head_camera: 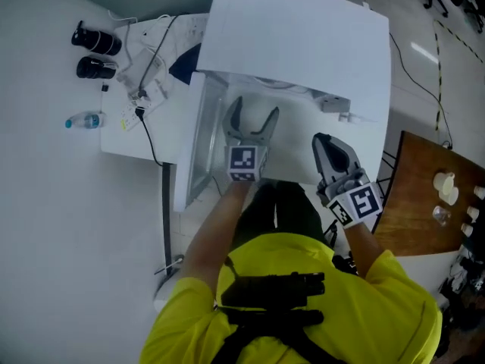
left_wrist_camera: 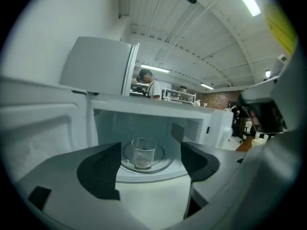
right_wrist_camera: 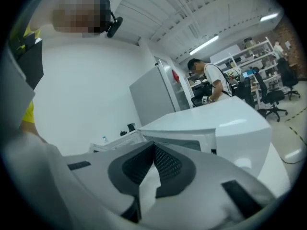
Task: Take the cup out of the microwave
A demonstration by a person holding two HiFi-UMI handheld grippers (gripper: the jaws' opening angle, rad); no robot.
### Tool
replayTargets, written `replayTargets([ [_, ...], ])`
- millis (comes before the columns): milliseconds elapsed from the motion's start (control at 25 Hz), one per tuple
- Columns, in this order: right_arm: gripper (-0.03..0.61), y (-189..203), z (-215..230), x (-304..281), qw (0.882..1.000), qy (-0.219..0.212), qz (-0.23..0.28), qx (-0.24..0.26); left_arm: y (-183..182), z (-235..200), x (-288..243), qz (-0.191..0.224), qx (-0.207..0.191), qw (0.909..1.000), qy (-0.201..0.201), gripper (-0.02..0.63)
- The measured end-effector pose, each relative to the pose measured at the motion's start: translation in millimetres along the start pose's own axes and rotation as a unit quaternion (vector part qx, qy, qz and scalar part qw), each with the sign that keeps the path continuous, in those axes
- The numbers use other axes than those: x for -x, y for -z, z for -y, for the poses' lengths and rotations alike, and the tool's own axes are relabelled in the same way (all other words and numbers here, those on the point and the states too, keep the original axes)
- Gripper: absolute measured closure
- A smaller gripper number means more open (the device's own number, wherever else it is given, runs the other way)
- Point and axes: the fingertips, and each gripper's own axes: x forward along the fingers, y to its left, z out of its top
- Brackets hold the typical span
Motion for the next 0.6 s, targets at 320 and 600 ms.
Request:
replayTargets([
  [320, 0.572, 44, 35, -13, 0.999, -0.008, -0.025, -0.024, 49, -25, -109, -0.030, -0.004, 0.9989, -0.036, 0.164],
  [600, 0.572, 56, 34, 2, 0.998, -0.020, -0.048, -0.028, 48, -30, -147, -0.039, -0.026, 0.9974, -0.054, 0.262],
])
